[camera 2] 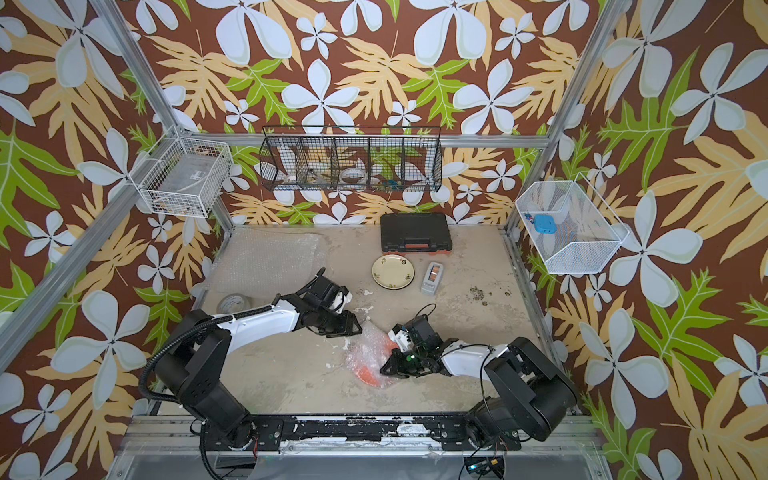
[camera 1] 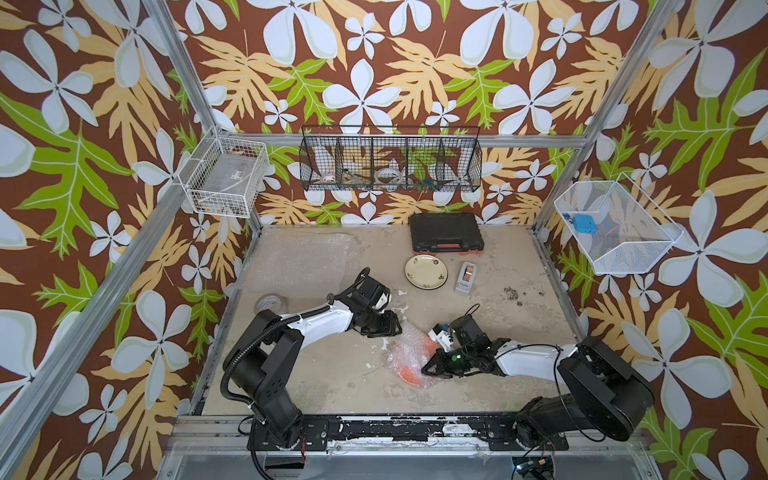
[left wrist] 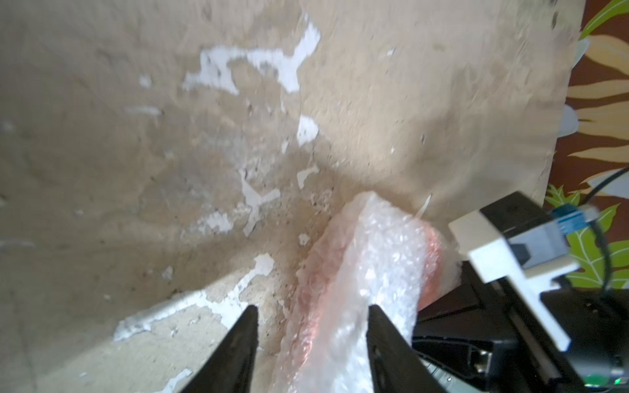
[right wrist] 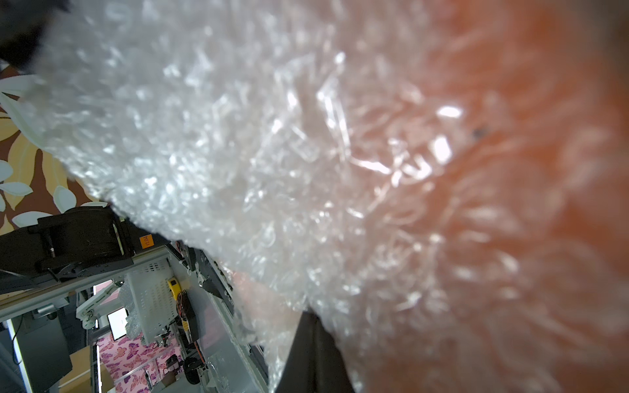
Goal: Wrap dinner plates in bubble wrap
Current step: Wrap the plate in the bubble wrap.
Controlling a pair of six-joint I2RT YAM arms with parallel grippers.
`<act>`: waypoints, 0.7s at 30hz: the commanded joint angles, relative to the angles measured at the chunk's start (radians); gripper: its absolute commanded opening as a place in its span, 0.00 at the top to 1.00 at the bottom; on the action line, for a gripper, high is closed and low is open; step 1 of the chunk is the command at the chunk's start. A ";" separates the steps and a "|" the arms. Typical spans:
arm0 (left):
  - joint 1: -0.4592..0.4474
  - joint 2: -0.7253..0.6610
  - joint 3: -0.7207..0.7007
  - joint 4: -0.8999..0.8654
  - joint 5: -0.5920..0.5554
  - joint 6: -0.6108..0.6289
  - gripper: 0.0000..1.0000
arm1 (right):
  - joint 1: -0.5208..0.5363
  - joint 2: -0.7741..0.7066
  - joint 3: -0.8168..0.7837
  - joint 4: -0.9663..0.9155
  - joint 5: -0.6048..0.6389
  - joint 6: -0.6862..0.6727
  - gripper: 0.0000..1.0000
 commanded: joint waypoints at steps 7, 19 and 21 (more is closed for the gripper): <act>0.001 -0.049 0.029 0.064 0.105 -0.028 0.96 | 0.064 0.030 0.008 0.001 0.062 0.095 1.00; -0.043 -0.157 -0.021 0.054 0.138 -0.098 1.00 | 0.070 0.119 0.053 0.113 0.086 0.173 1.00; -0.081 -0.164 -0.058 0.089 0.146 -0.131 1.00 | 0.071 0.124 0.049 0.121 0.086 0.176 1.00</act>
